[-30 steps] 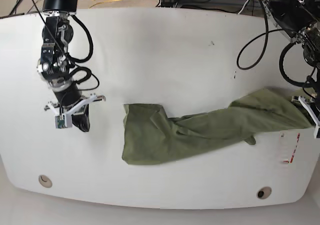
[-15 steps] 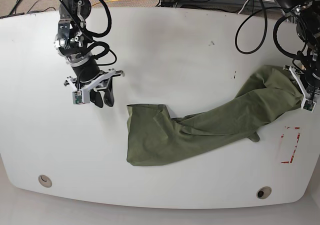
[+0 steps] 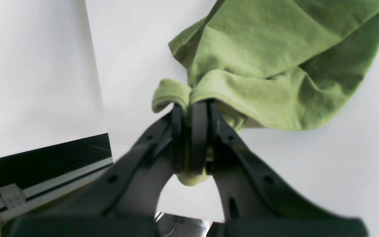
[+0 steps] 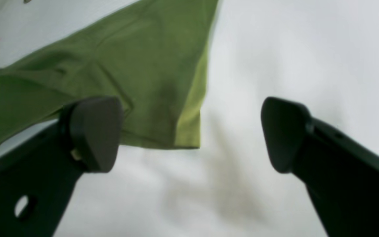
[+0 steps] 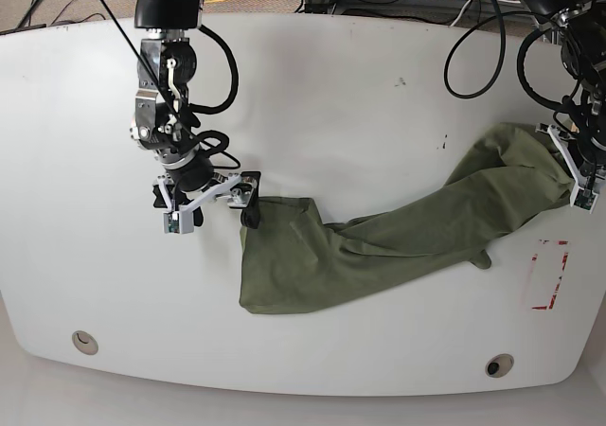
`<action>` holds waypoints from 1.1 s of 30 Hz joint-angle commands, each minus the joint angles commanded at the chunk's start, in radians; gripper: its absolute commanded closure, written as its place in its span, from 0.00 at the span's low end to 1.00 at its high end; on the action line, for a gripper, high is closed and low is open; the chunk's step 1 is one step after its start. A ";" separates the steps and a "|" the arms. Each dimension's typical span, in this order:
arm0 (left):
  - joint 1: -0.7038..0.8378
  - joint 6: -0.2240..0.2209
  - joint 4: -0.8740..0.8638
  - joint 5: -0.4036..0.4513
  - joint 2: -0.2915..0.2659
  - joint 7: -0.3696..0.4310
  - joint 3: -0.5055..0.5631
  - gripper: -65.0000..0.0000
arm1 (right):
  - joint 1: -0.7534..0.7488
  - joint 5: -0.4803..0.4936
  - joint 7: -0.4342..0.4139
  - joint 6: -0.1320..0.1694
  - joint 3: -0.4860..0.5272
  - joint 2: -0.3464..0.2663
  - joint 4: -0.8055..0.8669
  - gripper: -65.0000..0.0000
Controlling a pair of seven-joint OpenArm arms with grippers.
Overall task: Layout the t-shirt on the table in an organized manner, then fold the t-shirt properly
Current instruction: 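Open the right gripper and regrasp the shirt edge near it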
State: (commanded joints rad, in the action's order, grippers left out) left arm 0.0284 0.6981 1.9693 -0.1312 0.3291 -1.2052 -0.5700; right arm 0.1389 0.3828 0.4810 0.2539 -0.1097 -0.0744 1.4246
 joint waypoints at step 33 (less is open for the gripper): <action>-0.003 0.000 0.000 0.008 0.000 0.000 0.000 1.00 | 0.199 -0.011 -0.144 0.183 0.002 0.084 -0.453 0.18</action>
State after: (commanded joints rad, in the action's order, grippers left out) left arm 0.0253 0.6981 1.9693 -0.1235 0.3291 -1.2052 -0.5700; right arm 0.3383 0.3721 0.3368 0.4365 -0.1082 0.0100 0.9720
